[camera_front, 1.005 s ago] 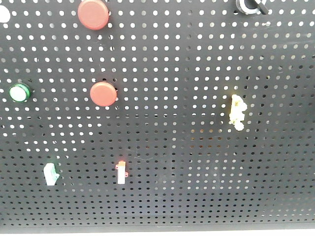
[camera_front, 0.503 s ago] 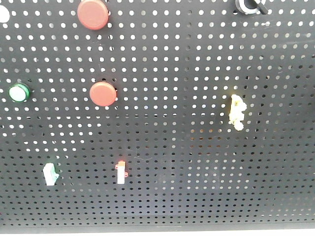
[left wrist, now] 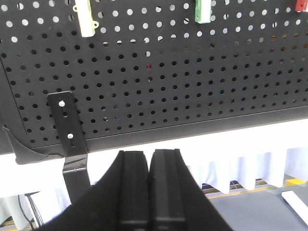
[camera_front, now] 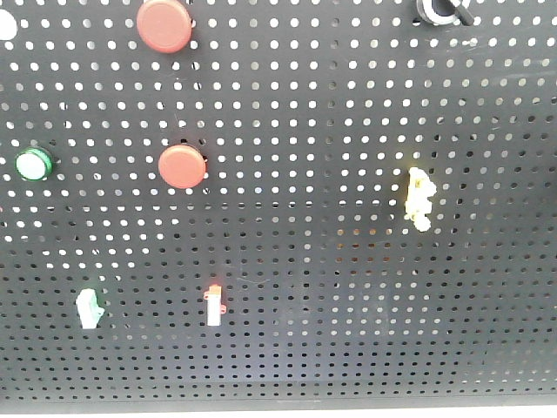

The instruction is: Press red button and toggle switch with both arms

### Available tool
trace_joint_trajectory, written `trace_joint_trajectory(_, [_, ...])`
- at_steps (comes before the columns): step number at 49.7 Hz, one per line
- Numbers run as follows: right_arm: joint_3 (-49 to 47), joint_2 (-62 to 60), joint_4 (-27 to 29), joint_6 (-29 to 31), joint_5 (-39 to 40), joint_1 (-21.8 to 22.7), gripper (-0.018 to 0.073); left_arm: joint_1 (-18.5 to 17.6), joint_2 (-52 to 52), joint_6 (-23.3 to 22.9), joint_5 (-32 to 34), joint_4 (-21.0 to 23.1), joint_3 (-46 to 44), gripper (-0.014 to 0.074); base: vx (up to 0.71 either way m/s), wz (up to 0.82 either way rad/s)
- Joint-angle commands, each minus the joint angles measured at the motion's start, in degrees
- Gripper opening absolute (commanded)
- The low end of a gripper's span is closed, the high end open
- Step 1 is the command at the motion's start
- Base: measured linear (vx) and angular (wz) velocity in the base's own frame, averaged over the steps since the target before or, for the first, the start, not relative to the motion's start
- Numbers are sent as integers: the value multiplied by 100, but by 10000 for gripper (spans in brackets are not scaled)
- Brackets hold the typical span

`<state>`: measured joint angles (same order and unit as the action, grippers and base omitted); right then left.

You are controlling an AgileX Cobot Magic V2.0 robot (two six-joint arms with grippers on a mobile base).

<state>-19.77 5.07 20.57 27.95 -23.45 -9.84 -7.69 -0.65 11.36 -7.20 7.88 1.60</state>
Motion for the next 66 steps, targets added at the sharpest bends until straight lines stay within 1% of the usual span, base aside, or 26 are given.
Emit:
trace_joint_trajectory(1, [-63, 99, -292, -56, 573, 36, -3, 14, -95, -48, 402, 22, 198, 1, 0, 0])
trace_joint_trajectory(4, [99, 99, -672, -449, 673, 49, -3, 14, -95, -48, 402, 22, 198, 1, 0, 0])
trace_joint_trajectory(8, [443, 99, -1404, -1358, 971, 198, -3, 14, -95, -48, 402, 29, 198, 1, 0, 0])
trace_joint_trajectory(11, [765, 94, -1866, -1900, 1279, 371, -3, 14, -95, -48, 402, 29, 198, 1, 0, 0])
trace_joint_trajectory(13, [1026, 86, -2057, -2288, 1513, 519, -3, 14, -95, -48, 402, 29, 198, 1, 0, 0])
trace_joint_trajectory(15, [1247, 57, -2192, -2538, 1739, 648, -3, 14, -95, -48, 402, 29, 198, 1, 0, 0])
trace_joint_trajectory(19, [1702, -130, -2211, -2875, 2224, 875, -3, 14, -95, -48, 402, 29, 198, 1, 0, 0])
trace_joint_trajectory(23, [2218, -483, -2182, -2967, 2677, 1023, -3, 14, -95, -48, 402, 29, 198, 1, 0, 0])
trace_joint_trajectory(24, [2257, -603, -2189, -2966, 2638, 1031, -3, 14, -95, -48, 402, 29, 198, 1, 0, 0])
trace_joint_trajectory(25, [2221, -701, -2208, -2966, 2345, 1048, -3, 14, -95, -48, 402, 29, 198, 1, 0, 0])
trace_joint_trajectory(26, [2196, -699, -2251, -2966, 2297, 1072, -3, 14, -95, -48, 402, 29, 198, 1, 0, 0])
trace_joint_trajectory(66, [2216, -665, -2247, -2970, 2242, 1068, -3, 14, -95, -48, 397, 29, 198, 1, 0, 0])
